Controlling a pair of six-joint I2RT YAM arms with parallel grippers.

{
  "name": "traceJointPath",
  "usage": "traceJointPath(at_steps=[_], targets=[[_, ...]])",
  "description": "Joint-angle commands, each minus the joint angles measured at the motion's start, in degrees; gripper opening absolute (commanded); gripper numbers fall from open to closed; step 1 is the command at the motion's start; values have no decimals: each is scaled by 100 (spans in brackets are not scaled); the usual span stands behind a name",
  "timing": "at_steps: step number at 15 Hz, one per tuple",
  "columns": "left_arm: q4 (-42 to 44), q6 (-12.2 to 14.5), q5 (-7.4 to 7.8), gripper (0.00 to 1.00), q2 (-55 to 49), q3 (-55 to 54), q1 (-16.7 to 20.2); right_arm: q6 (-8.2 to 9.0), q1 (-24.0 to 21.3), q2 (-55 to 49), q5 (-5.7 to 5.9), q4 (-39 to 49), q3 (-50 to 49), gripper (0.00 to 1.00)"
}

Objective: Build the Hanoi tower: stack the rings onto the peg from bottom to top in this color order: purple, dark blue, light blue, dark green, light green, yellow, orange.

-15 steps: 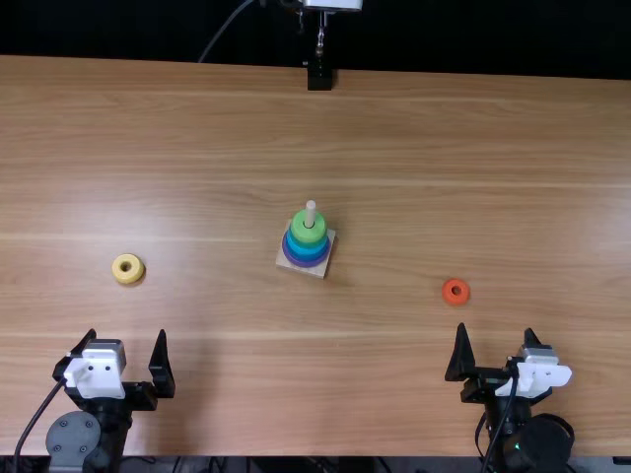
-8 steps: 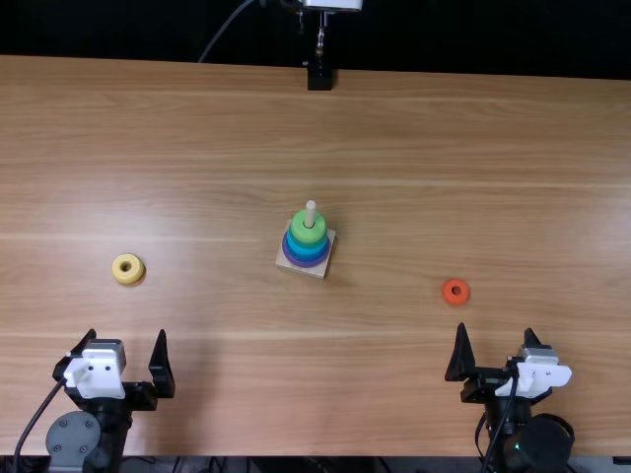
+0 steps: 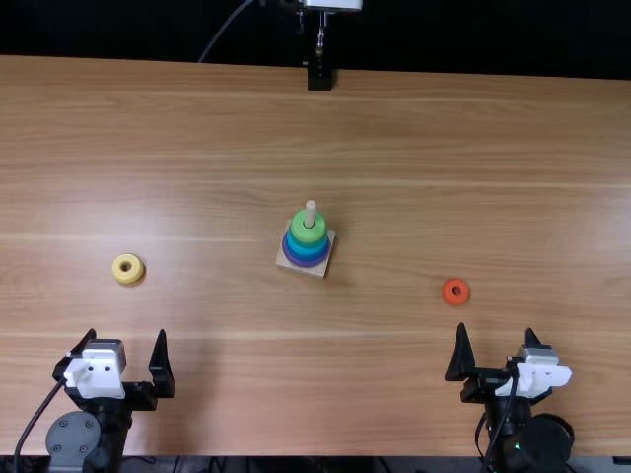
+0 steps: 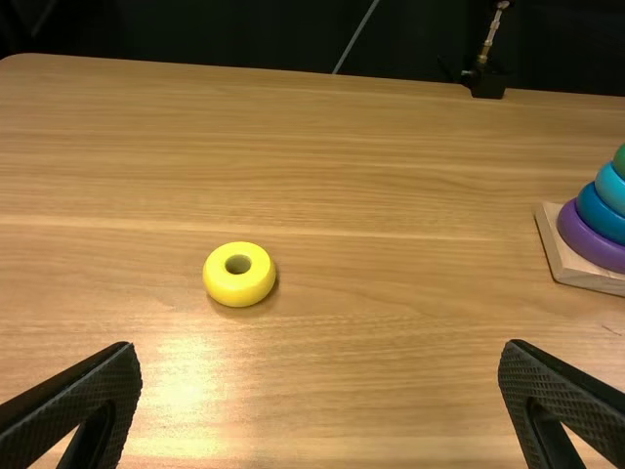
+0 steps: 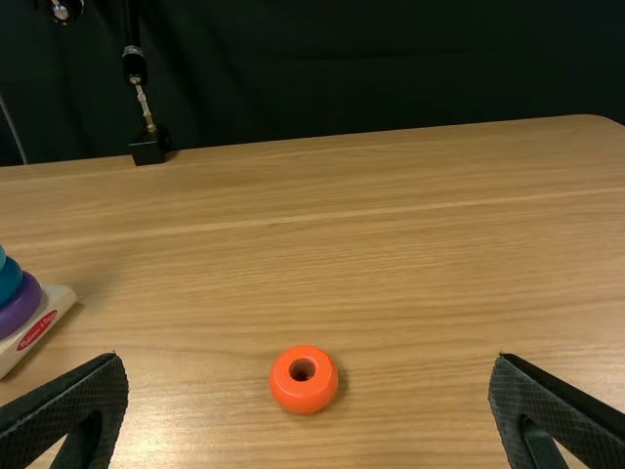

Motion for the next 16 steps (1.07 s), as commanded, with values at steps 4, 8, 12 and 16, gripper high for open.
traceJointPath(at_steps=[4, 8, 12, 16], targets=[[-478, 52, 94, 100, -67, -604, 46, -32, -67, -143, 70, -382, -274, 100], [-362, 73, 116, 100, 179, 143, 64, -32, -67, -143, 70, -382, -274, 100], [-425, 663, 105, 100, 1252, 1320, 213, -32, -67, -143, 70, -393, -274, 100], [-425, 990, 105, 100, 2781, 2577, 591, -32, -67, -143, 70, -393, -274, 100]])
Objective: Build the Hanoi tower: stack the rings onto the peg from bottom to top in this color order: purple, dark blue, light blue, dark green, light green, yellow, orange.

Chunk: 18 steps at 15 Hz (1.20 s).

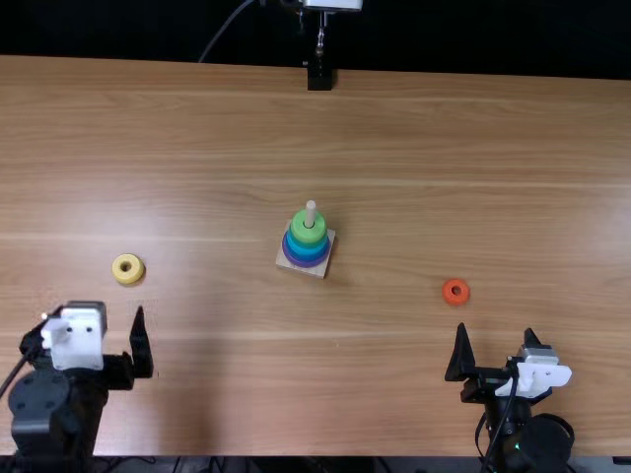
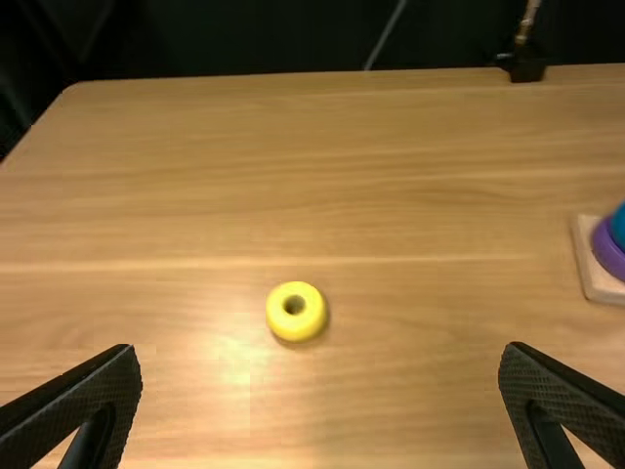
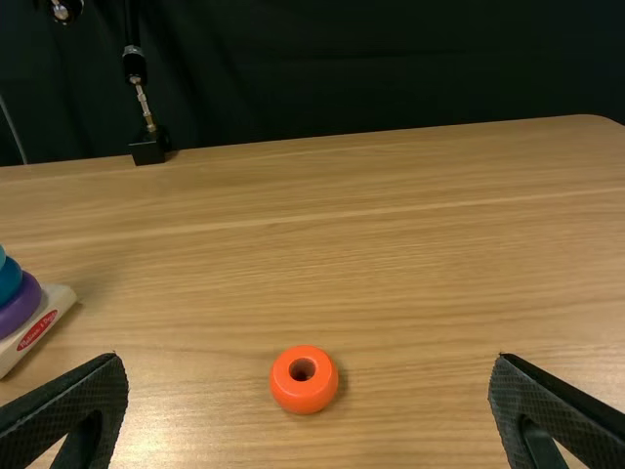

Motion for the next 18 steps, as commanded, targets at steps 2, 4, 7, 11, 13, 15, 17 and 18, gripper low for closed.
traceJointPath(at_steps=[2, 4, 7, 11, 13, 15, 17, 18], targets=[[-165, 187, 94, 100, 1210, 927, 238, -30, -65, -143, 70, -393, -274, 100], [-819, 187, 94, 100, 1984, 1656, 220, -30, -65, -143, 70, -393, -274, 100], [-1610, 166, 41, 100, 3223, 2298, 238, -30, -65, -143, 70, -393, -274, 100], [-2654, 155, 20, 100, 4972, 3264, 256, -30, -65, -143, 70, -393, -274, 100], [-2886, 187, -1, 100, 5649, 3669, 361, -30, -65, -143, 70, -393, -274, 100], [-2854, 187, 83, 100, 6194, 3941, 519, -30, -65, -143, 70, -393, -274, 100], [-2833, 187, 94, 100, 6651, 4099, 537, -30, -65, -143, 70, -393, -274, 100], [-2791, 198, 94, 100, 6862, 4135, 537, -30, -65, -143, 70, -382, -274, 100]])
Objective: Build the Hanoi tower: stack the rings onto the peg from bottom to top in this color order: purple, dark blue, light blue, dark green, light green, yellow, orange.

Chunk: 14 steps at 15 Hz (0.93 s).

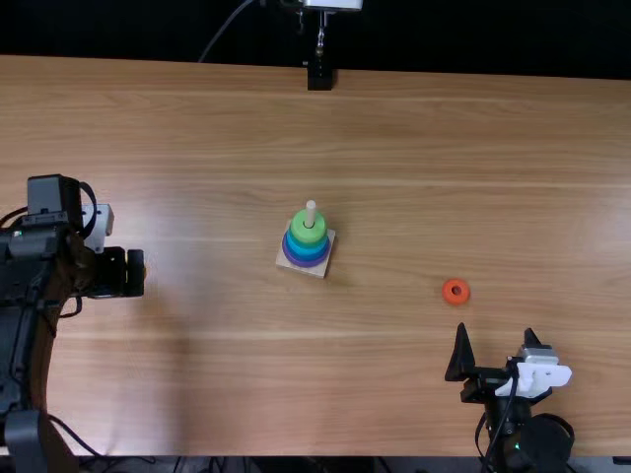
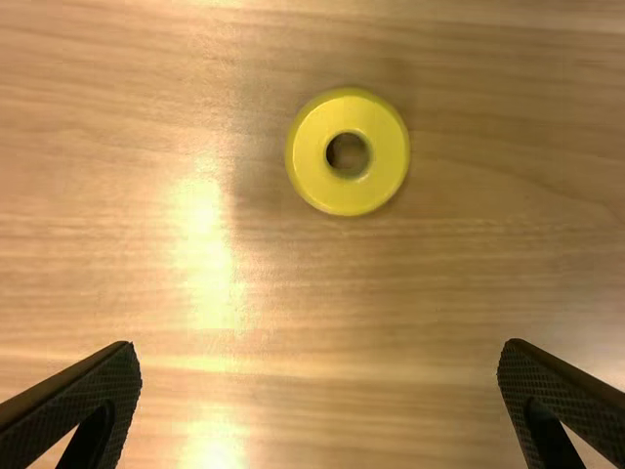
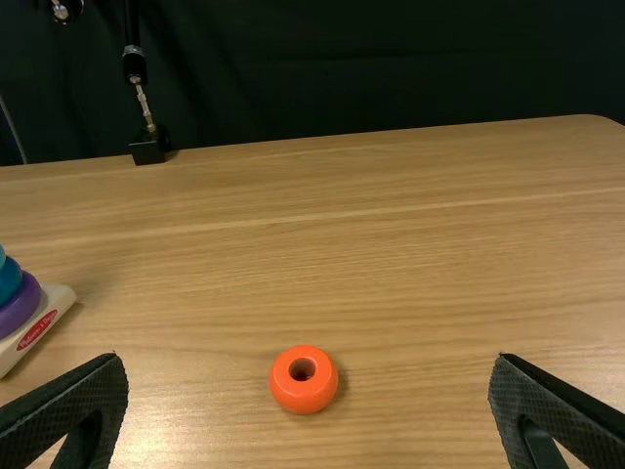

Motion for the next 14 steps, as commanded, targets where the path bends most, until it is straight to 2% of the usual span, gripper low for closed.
traceJointPath(at_steps=[1, 10, 14], targets=[[-2, 69, 91, 100, 295, 198, 19, -30, -65, -143, 72, -391, -274, 100], [40, 48, 81, 100, 1332, 813, -52, -30, -65, -143, 72, -391, -274, 100], [536, 16, 81, 100, 1613, 813, -60, -30, -65, -143, 72, -391, -274, 100]])
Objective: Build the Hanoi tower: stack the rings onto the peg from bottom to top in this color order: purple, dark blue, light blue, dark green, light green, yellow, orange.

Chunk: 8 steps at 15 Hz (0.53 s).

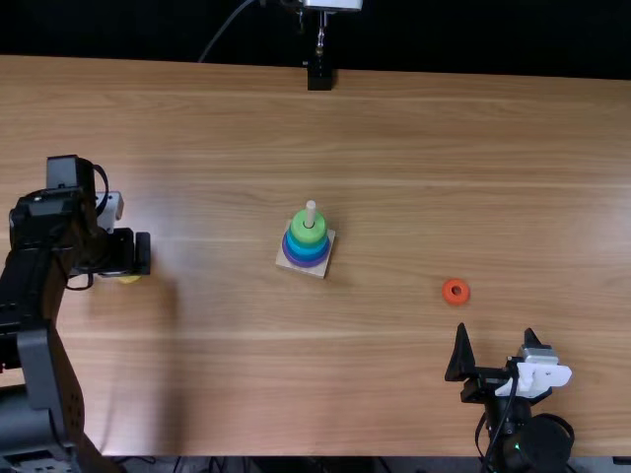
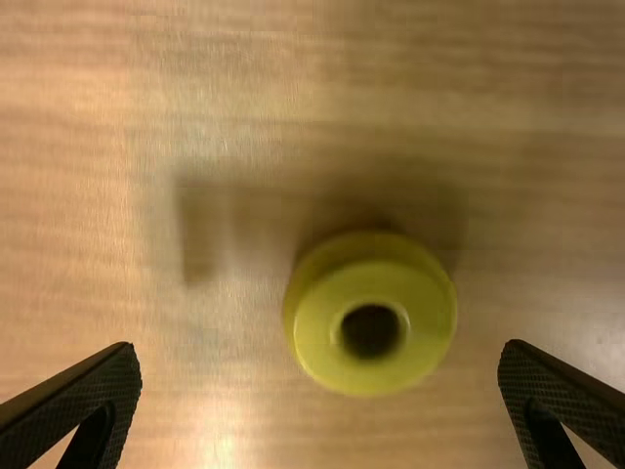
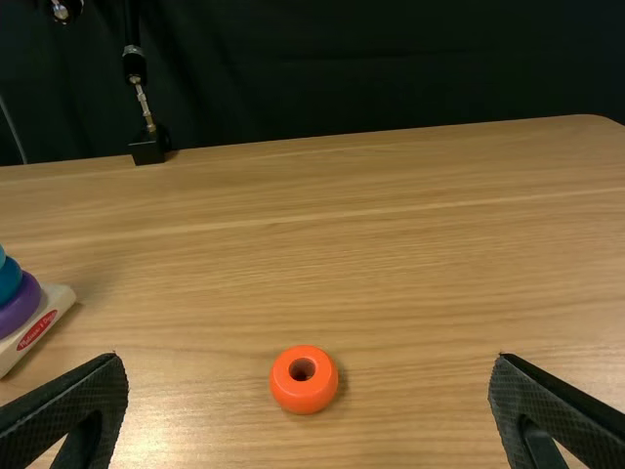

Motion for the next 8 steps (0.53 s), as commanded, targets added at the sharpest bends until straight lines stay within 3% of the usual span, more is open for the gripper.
traceJointPath(at_steps=[1, 8], targets=[[72, 25, 72, 100, 191, 169, -49, -30, -65, -143, 70, -395, -274, 100], [114, 67, 72, 100, 375, 151, -49, -30, -65, -143, 70, -395, -274, 100]])
